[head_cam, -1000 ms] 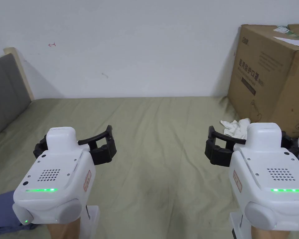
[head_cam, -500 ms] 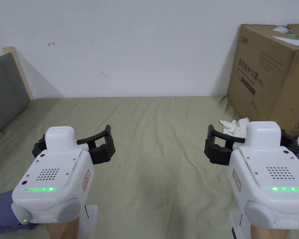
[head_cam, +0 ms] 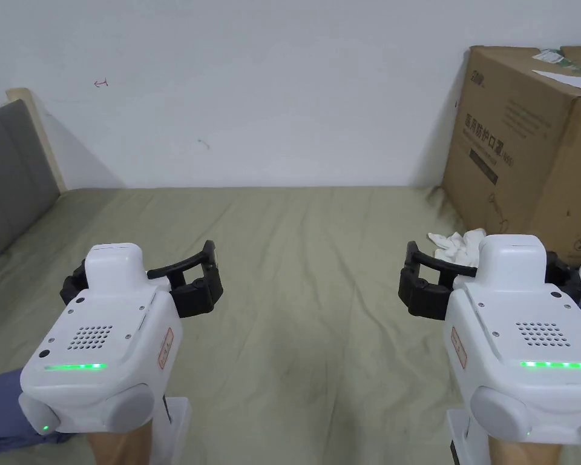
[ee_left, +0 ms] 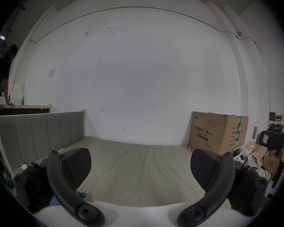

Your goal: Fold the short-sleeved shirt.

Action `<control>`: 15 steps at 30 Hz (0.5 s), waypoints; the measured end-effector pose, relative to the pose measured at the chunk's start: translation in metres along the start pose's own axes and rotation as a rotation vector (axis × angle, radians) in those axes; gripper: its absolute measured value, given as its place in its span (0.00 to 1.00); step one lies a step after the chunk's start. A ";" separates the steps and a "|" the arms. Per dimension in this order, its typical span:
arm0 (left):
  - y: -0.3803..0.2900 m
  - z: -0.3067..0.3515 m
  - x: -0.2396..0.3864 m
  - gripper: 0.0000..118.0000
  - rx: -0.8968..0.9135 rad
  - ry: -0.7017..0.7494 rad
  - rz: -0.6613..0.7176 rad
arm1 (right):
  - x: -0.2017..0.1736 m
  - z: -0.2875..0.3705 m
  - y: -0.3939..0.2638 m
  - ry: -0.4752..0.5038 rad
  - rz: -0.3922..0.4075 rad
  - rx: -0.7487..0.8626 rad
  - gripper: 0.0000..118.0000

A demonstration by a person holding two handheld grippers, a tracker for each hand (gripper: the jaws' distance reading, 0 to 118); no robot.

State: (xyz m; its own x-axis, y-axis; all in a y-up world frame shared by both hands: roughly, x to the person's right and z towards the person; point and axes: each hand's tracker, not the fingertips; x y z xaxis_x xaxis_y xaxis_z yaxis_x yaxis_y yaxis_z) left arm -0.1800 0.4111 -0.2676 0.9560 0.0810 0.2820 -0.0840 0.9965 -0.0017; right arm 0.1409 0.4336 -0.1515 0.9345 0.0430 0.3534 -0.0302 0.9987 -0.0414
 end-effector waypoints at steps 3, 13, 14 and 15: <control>0.000 0.000 0.000 1.00 0.000 -0.005 -0.001 | -0.003 -0.002 0.000 -0.049 -0.022 -0.015 1.00; 0.002 0.000 -0.003 1.00 -0.004 -0.011 0.005 | 0.004 -0.023 0.023 -0.128 -0.260 -0.510 1.00; 0.002 0.000 -0.003 1.00 -0.002 -0.011 0.004 | 0.003 -0.026 0.026 -0.159 -0.249 -0.577 1.00; 0.002 -0.001 -0.003 1.00 -0.002 -0.012 0.004 | 0.002 -0.030 0.028 -0.183 -0.230 -0.636 1.00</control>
State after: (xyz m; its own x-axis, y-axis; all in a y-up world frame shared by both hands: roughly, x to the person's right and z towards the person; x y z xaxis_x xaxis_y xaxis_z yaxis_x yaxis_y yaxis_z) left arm -0.1830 0.4130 -0.2690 0.9523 0.0844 0.2933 -0.0868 0.9962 -0.0047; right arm 0.1525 0.4606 -0.1801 0.8155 -0.1078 0.5686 0.4272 0.7750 -0.4658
